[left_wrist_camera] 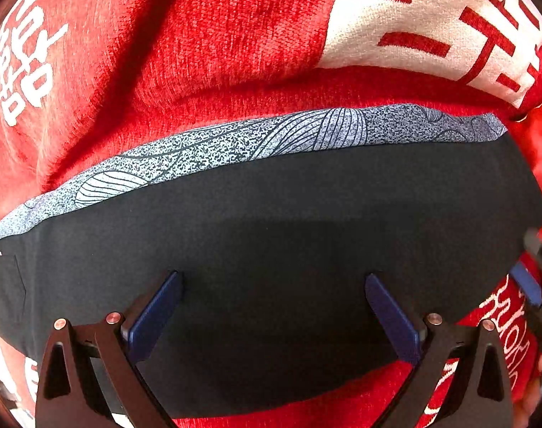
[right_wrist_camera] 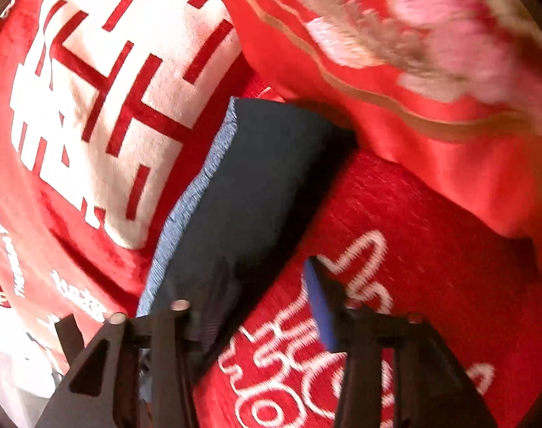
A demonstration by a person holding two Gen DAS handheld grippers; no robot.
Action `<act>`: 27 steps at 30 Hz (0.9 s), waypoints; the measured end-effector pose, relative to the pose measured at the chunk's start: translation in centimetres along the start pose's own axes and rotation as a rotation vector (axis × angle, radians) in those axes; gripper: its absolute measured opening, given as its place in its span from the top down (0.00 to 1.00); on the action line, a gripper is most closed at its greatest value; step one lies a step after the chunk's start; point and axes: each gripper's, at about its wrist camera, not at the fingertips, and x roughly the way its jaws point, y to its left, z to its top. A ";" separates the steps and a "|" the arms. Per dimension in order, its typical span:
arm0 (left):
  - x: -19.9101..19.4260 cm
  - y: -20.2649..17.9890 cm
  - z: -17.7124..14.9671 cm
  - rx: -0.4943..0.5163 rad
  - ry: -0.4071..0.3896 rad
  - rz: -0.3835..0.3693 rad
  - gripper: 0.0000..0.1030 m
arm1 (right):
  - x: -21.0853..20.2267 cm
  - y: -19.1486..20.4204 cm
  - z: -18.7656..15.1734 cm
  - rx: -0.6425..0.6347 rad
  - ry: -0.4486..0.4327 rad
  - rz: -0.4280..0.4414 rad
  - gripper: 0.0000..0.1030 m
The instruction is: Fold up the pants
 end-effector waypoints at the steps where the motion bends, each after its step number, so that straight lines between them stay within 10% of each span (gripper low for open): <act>1: 0.0 -0.1 0.0 0.002 0.000 0.002 0.00 | 0.6 0.7 0.5 -0.019 -0.015 -0.002 0.37; 5: -0.5 -1.7 1.3 -0.002 0.019 0.020 0.07 | 3.6 2.9 2.9 -0.058 0.018 -0.014 0.38; 7: -2.0 -2.2 1.8 -0.005 0.002 0.017 0.20 | 4.1 3.5 3.7 -0.078 0.055 -0.091 0.79; 15: -0.1 -4.3 1.8 0.021 -0.027 -0.024 0.33 | 1.4 9.0 3.5 -0.369 0.065 -0.120 0.84; 18: -0.5 -6.1 0.3 0.111 -0.149 0.041 0.36 | 0.5 11.7 3.0 -0.457 0.060 -0.111 0.85; 27: -3.1 -2.0 0.7 0.044 -0.073 -0.085 0.36 | -1.1 21.6 -2.3 -0.809 0.053 -0.141 0.85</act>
